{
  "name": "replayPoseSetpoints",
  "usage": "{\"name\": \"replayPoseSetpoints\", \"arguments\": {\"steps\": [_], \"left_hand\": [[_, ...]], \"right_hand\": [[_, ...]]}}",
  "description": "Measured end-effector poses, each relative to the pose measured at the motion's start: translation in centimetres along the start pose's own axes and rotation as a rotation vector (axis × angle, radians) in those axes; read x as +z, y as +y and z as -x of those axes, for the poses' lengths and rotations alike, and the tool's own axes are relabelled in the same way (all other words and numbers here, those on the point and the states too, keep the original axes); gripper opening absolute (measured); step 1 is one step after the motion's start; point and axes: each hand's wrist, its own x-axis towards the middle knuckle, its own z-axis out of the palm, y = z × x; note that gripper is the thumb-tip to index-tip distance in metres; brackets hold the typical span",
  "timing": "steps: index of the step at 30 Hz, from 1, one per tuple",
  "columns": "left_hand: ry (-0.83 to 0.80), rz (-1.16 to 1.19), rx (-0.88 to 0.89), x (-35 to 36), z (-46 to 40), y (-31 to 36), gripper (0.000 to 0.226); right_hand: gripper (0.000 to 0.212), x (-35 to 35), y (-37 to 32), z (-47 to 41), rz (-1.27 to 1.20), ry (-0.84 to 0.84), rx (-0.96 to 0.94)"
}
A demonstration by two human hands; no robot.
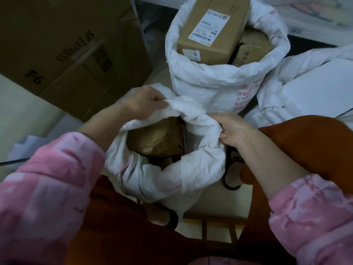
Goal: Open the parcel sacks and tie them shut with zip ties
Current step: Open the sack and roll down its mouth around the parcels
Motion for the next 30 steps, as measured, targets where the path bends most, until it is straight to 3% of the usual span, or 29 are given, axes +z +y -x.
{"name": "replayPoseSetpoints", "arguments": {"steps": [2, 4, 6, 8, 10, 11, 13, 17, 22, 27, 30], "left_hand": [[-0.182, 0.258, -0.154, -1.2, -0.3, 0.0, 0.023], [-0.188, 0.382, -0.249, -1.4, -1.0, 0.1, 0.017], [-0.132, 0.407, -0.32, -1.4, -2.1, 0.2, 0.023], [-0.138, 0.409, -0.386, -1.5, -3.1, 0.2, 0.032], [-0.156, 0.47, -0.421, -2.0, -3.7, 0.2, 0.037], [-0.161, 0.521, -0.43, -2.0, -3.7, 0.2, 0.037], [-0.186, 0.576, -0.405, -1.9, -3.4, 0.4, 0.032], [-0.25, 0.658, -0.331, -1.7, -2.3, 0.2, 0.03], [-0.19, 0.713, -0.354, -2.1, -0.7, -0.1, 0.012], [-0.179, 0.739, -0.403, -2.3, 0.3, 0.0, 0.033], [-0.067, 0.652, -0.406, -1.9, 1.1, 0.7, 0.033]], "right_hand": [[0.041, -0.3, -0.5, 0.2, 0.187, 0.011, 0.052], [0.03, 0.2, -1.3, 0.5, 0.448, 0.103, -0.005], [0.016, 1.3, -2.0, 1.5, 0.73, 0.293, -0.224], [0.028, 2.9, -1.7, 3.3, 1.055, 0.482, -0.576], [0.044, 5.2, -0.5, 5.4, 1.313, 0.499, -0.867], [0.049, 6.2, 0.3, 5.9, 1.369, 0.451, -0.918], [0.051, 7.5, 1.7, 5.5, 1.382, 0.393, -0.93], [0.026, 7.8, 1.4, 3.6, 1.251, 0.43, -0.972], [0.022, 8.9, 0.1, 3.4, 1.058, 0.402, -0.883], [0.039, 10.4, 2.1, 4.4, 1.342, 0.446, -1.093], [0.028, 9.6, 1.2, 3.4, 1.331, 0.407, -0.998]]}}
